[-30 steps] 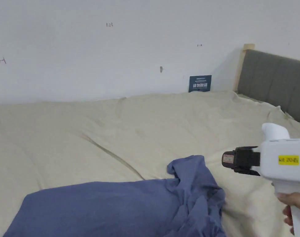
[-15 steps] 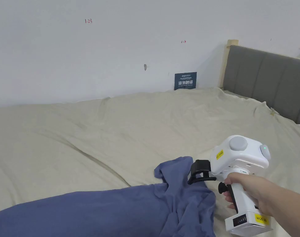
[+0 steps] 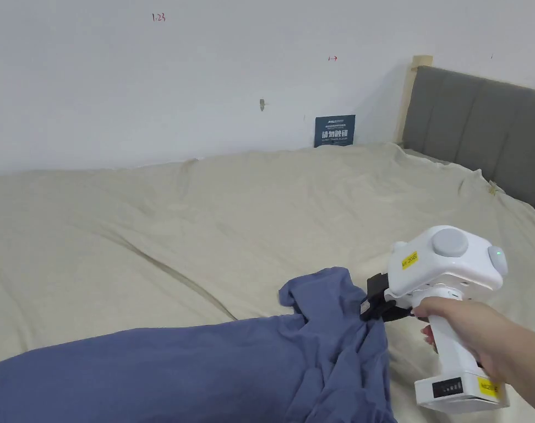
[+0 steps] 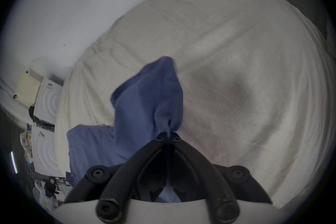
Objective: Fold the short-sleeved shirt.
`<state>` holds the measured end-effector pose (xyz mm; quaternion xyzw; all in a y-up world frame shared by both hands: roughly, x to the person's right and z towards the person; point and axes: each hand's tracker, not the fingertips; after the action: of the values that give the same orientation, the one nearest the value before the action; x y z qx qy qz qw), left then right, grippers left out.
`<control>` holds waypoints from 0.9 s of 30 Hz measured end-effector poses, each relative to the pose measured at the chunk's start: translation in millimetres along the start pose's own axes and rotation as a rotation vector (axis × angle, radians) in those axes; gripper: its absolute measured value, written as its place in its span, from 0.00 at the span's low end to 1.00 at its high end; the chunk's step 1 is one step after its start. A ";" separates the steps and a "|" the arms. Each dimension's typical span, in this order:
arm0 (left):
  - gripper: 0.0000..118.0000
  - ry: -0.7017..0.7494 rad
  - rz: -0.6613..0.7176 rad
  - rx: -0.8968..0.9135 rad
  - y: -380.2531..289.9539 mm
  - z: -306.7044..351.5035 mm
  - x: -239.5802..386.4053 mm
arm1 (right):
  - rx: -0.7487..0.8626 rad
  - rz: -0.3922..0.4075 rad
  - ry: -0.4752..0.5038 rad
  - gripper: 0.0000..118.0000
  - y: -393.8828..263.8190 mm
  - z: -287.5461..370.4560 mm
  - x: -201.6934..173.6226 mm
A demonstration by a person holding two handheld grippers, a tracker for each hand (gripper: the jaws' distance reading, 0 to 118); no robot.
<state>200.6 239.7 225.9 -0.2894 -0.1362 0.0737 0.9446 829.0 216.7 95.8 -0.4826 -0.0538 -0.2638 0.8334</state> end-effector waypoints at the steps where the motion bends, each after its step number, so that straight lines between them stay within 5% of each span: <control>1: 0.00 -0.024 -0.001 -0.014 12.5 -7.7 -0.4 | 0.010 0.005 0.016 0.00 0.5 4.7 -1.6; 10: 0.02 -0.026 0.067 -0.458 132.7 -171.1 -34.9 | 0.029 0.087 0.083 0.00 -19.1 30.5 -25.1; 11: 0.13 0.010 0.032 -0.476 138.8 -186.8 -35.4 | 0.024 0.104 0.086 0.00 -23.7 30.1 -28.7; 12: 0.38 0.034 -0.002 -0.479 142.4 -197.5 -40.2 | 0.028 0.145 0.074 0.00 -26.6 28.3 -32.2; 13: 0.83 0.027 -0.040 -0.468 145.7 -208.6 -40.1 | 0.036 0.189 0.055 0.00 -29.0 26.1 -35.4; 14: 1.00 0.030 -0.063 -0.460 147.2 -219.2 -39.6 | 0.044 0.224 0.036 0.00 -31.2 23.2 -38.3; 24: 0.98 0.082 -0.149 -0.586 133.7 -302.5 -40.9 | -0.054 0.267 0.038 0.00 -32.3 -12.5 -34.1; 27: 0.82 0.093 -0.208 -0.586 130.0 -297.2 -36.3 | -0.073 0.265 0.041 0.00 -30.6 -18.5 -31.2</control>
<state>247.4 182.1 -92.0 -0.5367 -0.1371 -0.0791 0.8288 784.2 201.3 99.0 -0.5099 0.0370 -0.1631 0.8439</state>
